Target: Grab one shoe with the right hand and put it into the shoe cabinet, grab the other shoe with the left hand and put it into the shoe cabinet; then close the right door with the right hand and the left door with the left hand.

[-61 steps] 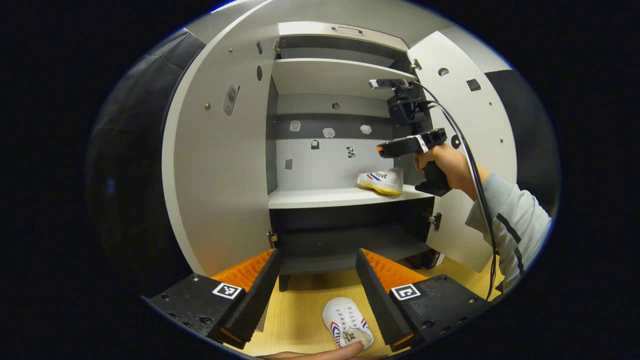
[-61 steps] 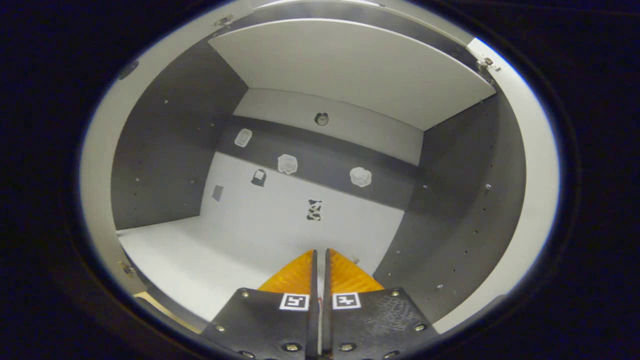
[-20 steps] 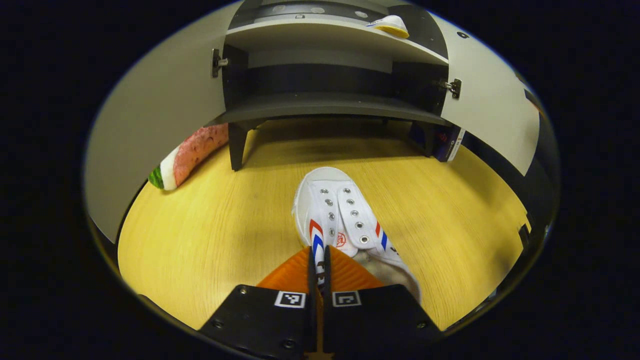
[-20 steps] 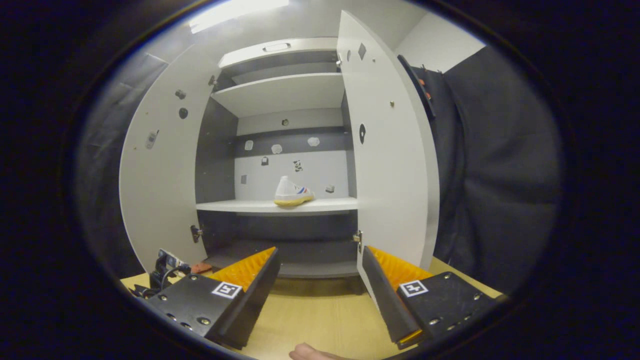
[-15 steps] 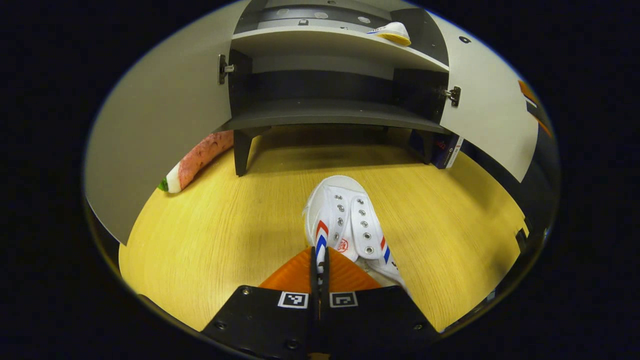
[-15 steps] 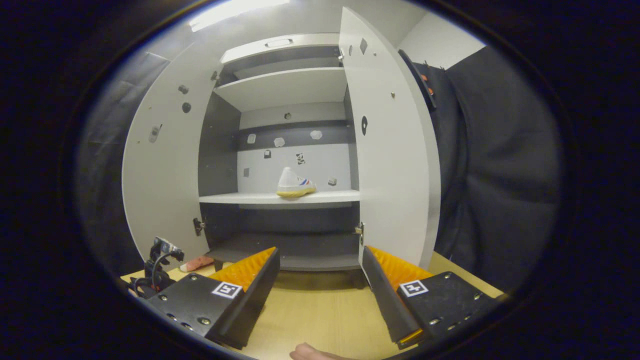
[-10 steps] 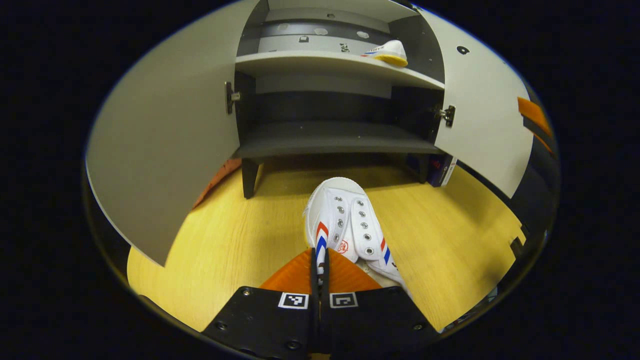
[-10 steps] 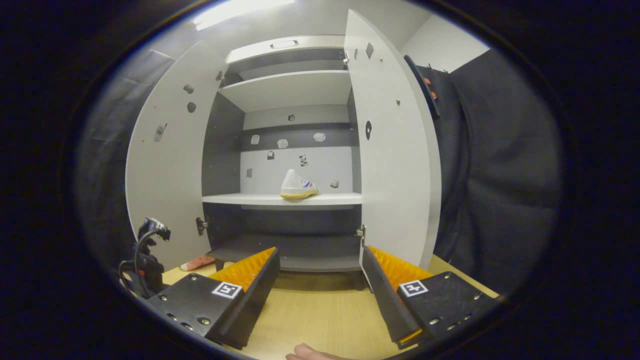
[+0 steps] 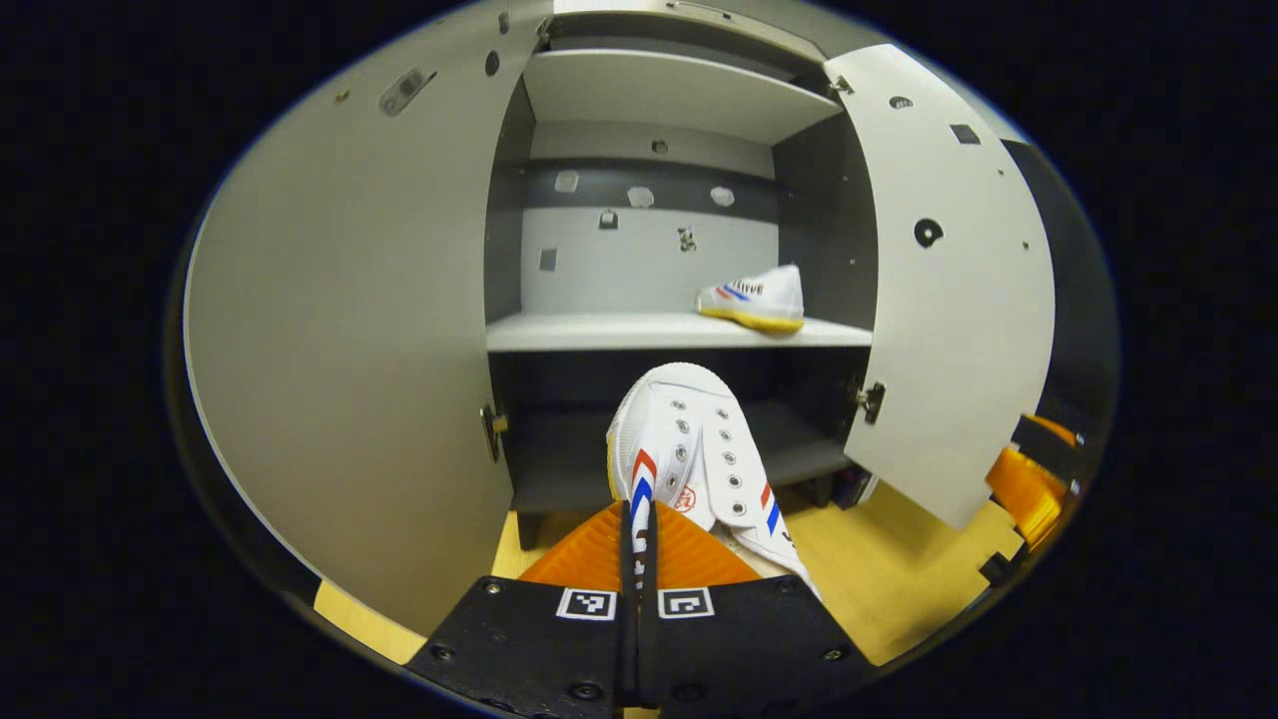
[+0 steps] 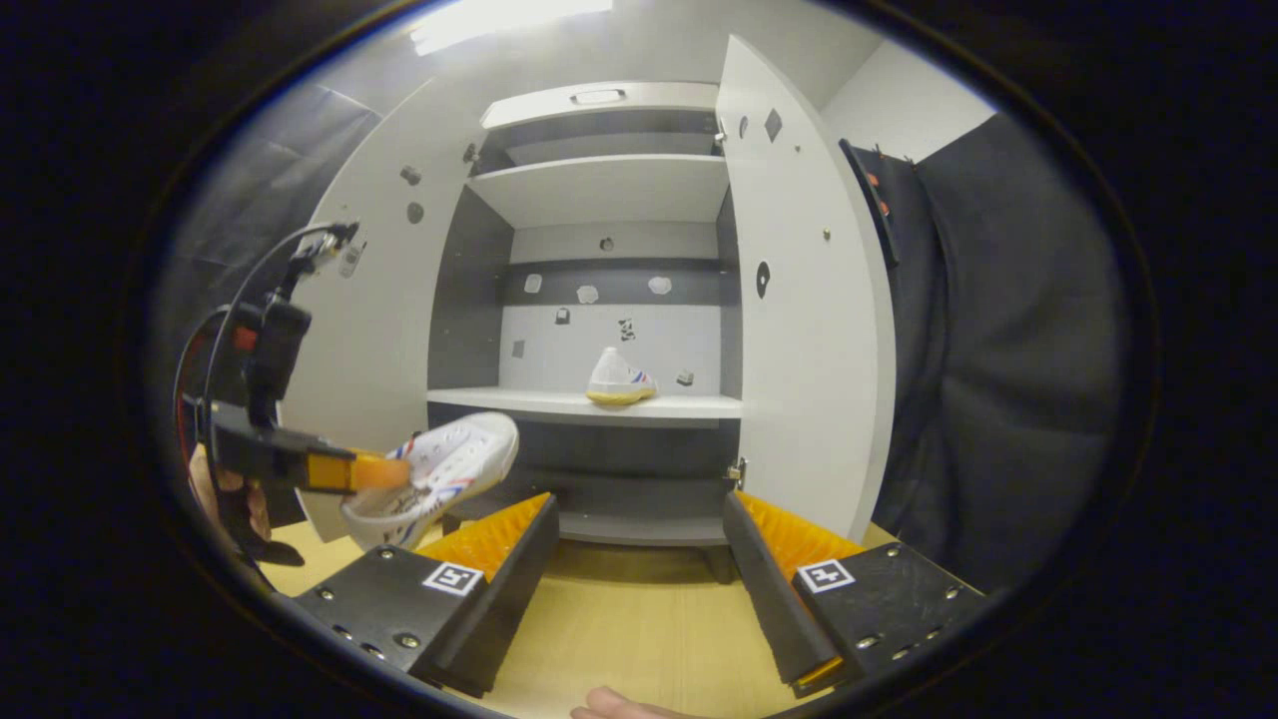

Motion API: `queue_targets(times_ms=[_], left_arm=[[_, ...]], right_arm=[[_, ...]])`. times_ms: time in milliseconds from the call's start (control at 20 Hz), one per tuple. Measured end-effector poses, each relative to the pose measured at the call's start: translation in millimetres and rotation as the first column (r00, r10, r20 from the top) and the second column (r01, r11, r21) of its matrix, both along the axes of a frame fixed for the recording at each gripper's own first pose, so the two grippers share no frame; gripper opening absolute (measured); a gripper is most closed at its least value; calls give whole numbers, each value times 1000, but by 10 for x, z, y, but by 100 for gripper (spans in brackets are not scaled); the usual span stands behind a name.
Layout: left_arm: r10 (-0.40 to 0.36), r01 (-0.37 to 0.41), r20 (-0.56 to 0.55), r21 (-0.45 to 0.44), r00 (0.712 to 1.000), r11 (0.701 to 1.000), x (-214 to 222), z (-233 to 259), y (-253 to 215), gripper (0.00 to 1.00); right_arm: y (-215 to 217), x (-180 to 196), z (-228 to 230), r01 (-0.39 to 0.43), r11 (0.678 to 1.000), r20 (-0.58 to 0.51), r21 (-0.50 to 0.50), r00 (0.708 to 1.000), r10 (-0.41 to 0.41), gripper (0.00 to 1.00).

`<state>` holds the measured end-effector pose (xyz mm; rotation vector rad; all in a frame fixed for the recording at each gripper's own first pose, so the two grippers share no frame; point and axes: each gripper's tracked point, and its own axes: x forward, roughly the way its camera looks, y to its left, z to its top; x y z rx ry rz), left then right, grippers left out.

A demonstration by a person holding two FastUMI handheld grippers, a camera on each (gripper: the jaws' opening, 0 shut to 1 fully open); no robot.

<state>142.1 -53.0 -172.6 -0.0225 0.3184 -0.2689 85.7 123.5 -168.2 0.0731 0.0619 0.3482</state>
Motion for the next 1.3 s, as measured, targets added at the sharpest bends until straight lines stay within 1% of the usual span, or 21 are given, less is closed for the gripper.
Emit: queue_targets(times_ms=[200,350,500,650,850,950,1050,1100,1150,1300], left_arm=[[14,-13,109,-11,994,1000,220,600,-44,1],[19,-15,145,-33,989,999,454,947,-136,1],[28,-22,143,-43,989,999,749,1180,-229,1],[46,-39,98,-69,994,997,1111,1292,-345,1],[135,-130,61,-74,989,989,1658,1271,-313,1],[180,-177,35,-66,983,982,1923,1132,-287,1],[201,-202,-16,-66,979,977,2198,954,-291,3],[209,-213,-47,-80,977,974,2311,851,-295,1],[212,-218,-72,-86,975,972,2401,749,-297,1],[224,-245,-168,-118,960,962,2586,499,-286,1]], right_arm=[[-34,-127,51,-13,1000,36,13,999,13,99],[-126,-210,112,3,1000,76,1,997,-3,98],[-191,-306,208,-3,1000,107,3,994,3,98],[-201,-405,292,-29,999,116,23,993,26,99],[-294,-517,405,-25,999,149,22,989,21,99],[-410,-582,465,-9,1000,171,8,985,7,99],[-517,-634,523,10,1000,194,10,981,-12,98],[-556,-655,545,17,1000,201,15,979,-20,99],[-591,-676,536,22,1000,201,17,979,-25,98],[-634,-777,518,5,1000,190,14,982,-8,99]])
